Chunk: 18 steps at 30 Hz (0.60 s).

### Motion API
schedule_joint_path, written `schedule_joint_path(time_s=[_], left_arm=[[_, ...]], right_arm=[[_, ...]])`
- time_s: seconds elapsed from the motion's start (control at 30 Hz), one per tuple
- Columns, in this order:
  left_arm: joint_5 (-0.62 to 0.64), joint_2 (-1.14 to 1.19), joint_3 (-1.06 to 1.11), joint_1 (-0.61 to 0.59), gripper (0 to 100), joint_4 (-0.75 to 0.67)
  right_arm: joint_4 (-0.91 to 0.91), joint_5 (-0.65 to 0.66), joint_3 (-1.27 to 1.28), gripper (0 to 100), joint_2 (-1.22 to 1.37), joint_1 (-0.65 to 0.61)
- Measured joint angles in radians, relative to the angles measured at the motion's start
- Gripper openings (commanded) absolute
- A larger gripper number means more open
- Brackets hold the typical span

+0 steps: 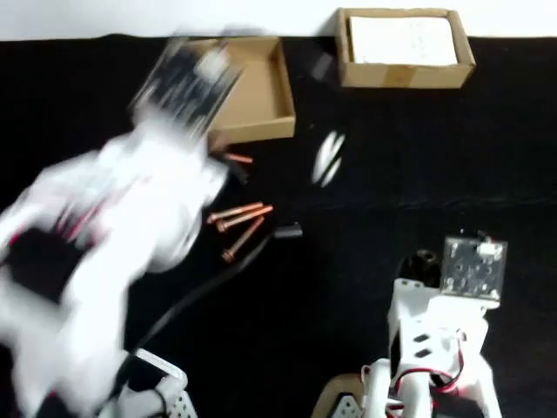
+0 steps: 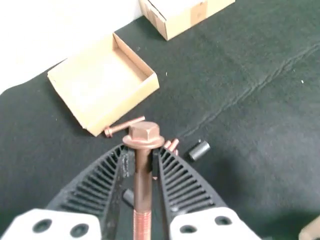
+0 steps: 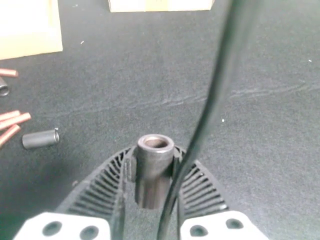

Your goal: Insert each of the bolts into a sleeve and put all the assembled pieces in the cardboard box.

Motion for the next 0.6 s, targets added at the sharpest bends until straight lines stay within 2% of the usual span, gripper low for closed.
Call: schedule_joint_path(time_s=[0.17, 0.27, 0.43, 0.53, 0.6], left_arm=[[0.000, -0.284, 0.295, -0.002, 1, -0.120], [0.000, -0.463, 0.491, -0.002, 1, -0.236], [0.000, -0.664, 0.824, -0.003, 1, -0.485], [0.017, -0.692, 0.974, -0.002, 1, -0.631], [0.072, -0.694, 1.023, 0.002, 1, -0.704]], right_arm=[[-0.021, 0.000, 0.054, 0.8, -0.014, -0.005], [-0.091, -0.011, 0.091, 0.8, -0.014, -0.060], [-0.262, -0.178, 0.184, 0.8, -0.015, -0.256], [-0.407, -0.292, 0.262, 0.8, -0.017, -0.382], [-0.505, -0.333, 0.310, 0.8, -0.017, -0.448]])
